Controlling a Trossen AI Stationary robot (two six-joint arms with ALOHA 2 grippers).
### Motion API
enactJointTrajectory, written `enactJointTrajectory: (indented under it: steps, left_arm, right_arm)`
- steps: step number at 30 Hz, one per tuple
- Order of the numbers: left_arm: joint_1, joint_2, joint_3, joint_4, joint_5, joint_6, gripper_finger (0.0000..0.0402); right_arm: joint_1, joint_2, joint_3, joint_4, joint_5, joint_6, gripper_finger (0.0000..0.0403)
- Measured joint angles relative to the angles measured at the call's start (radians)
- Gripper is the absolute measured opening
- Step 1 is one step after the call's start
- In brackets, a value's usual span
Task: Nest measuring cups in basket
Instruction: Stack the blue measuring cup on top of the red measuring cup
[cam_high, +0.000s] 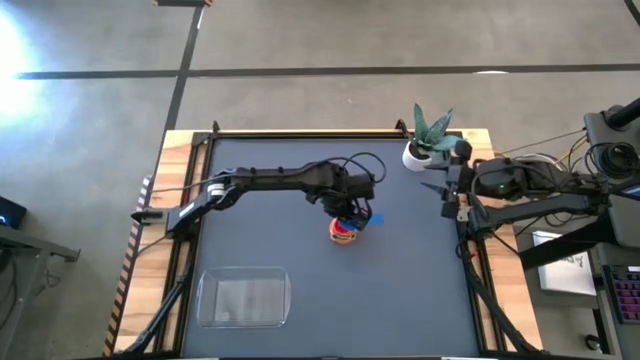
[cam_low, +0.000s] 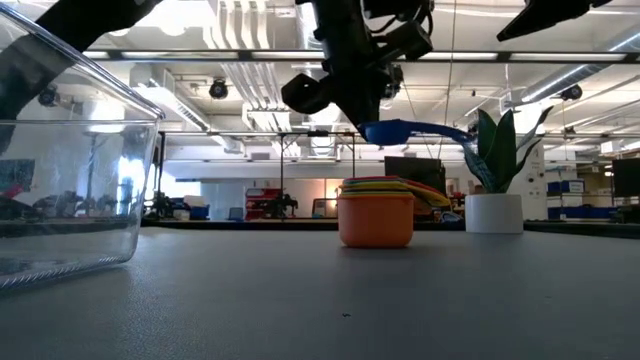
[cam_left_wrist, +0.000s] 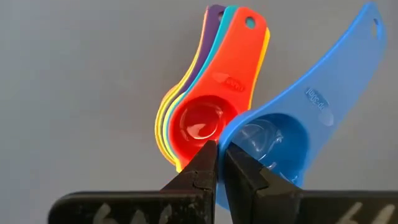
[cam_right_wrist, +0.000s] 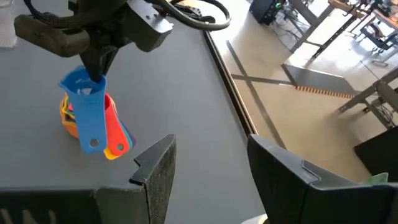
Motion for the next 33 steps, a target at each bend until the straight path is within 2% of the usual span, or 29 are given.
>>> enactJointTrajectory:
  steps: [5, 12, 19, 25, 33]
  left_arm:
    - [0.004, 0.0, -0.011, 0.003, -0.001, 0.002, 0.0]
    - [-0.003, -0.045, -0.094, 0.022, -0.038, 0.0, 0.0]
    - [-0.005, -0.164, -0.339, 0.297, -0.002, -0.076, 0.0]
    - [-0.007, -0.24, -0.519, 0.394, 0.026, -0.208, 0.0]
    - [0.012, -0.244, -0.536, 0.465, 0.018, -0.229, 0.0]
  right_arm:
    - [0.0, 0.001, 0.0, 0.0, 0.0, -0.004, 0.0187]
    - [0.0, -0.001, 0.0, -0.003, -0.035, -0.005, 0.0187]
    - [0.0, -0.001, 0.0, -0.004, -0.043, -0.008, 0.0187]
    - [0.0, 0.0, 0.0, -0.003, -0.043, -0.017, 0.0187]
    - [0.0, 0.002, 0.0, 0.025, -0.043, -0.022, 0.0187]
